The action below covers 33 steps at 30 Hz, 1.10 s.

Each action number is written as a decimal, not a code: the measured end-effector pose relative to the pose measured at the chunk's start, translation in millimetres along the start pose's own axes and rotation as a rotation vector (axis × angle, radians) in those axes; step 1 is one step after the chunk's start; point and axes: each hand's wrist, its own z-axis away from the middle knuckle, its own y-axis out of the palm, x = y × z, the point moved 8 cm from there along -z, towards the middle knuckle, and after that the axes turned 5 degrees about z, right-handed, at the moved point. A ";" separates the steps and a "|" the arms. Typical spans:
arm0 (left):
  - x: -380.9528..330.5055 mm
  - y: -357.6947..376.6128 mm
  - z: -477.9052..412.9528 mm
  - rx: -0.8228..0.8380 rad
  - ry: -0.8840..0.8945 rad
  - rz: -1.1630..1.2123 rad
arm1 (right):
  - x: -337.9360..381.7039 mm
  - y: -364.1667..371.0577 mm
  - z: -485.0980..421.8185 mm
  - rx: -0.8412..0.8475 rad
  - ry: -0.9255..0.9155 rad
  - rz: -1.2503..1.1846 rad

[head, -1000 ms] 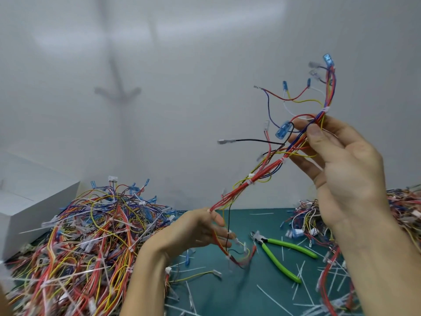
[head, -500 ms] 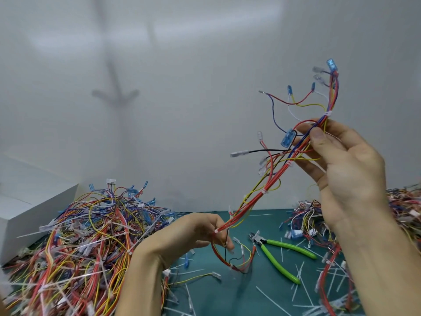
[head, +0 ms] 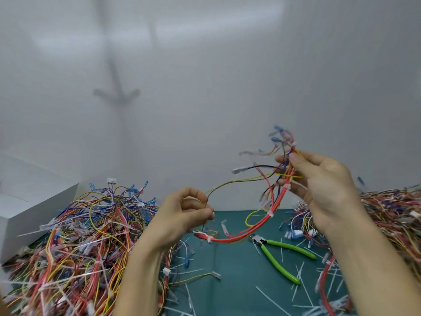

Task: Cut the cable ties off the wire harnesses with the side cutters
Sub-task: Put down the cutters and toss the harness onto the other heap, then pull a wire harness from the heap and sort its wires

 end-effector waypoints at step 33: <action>15.5 -3.8 3.7 -0.051 -0.223 0.453 | -166.9 -24.1 5.3 0.801 0.360 1.813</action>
